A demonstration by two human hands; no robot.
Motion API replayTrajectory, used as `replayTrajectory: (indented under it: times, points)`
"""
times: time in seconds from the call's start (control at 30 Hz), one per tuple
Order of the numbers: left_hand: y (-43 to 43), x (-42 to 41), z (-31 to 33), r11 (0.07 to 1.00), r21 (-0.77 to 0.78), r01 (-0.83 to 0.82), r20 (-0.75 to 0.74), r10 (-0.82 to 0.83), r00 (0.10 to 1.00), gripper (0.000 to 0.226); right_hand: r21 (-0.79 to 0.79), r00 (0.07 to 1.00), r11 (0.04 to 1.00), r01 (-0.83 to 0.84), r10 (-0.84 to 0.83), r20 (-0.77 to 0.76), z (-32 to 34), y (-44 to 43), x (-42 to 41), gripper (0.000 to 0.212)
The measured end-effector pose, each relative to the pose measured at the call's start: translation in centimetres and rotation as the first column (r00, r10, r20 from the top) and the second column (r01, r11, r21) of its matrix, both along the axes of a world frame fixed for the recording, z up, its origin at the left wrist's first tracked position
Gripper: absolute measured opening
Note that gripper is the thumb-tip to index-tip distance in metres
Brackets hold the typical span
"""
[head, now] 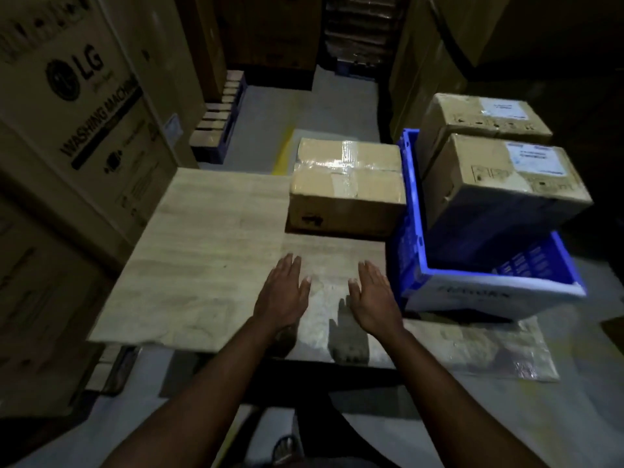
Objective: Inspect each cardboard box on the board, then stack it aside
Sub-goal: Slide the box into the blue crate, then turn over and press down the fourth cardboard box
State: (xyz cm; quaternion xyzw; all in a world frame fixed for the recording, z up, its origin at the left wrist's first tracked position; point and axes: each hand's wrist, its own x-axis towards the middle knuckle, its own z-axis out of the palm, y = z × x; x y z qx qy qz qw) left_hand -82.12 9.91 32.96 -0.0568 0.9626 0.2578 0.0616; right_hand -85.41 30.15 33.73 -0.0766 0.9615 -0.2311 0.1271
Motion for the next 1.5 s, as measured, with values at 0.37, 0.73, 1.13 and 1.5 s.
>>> replayTrajectory:
  times: [0.37,0.73,1.13,1.5]
  points:
    - [3.8,22.2,-5.2,0.938,0.231,-0.260,0.161,0.226,0.961,0.062,-0.073,0.988,0.992,-0.106,0.114,0.108,-3.5,2.9,19.2,0.057]
    - [13.1,39.8,-5.7,0.829,0.258,-0.496,0.314,0.414,0.855,0.057,-0.163,0.900,0.939,-0.302,0.337,0.277,-7.4,10.8,33.2,0.056]
    - [18.0,59.0,-4.7,0.560,0.222,-0.798,0.431,0.678,0.595,0.067,-0.212,0.669,0.740,-0.638,0.669,0.323,-7.2,9.8,46.6,0.056]
    - [17.0,80.0,-5.6,0.207,0.320,-0.924,0.413,0.847,0.333,0.070,-0.126,0.421,0.474,-0.872,0.856,0.301,-7.4,2.6,62.9,0.056]
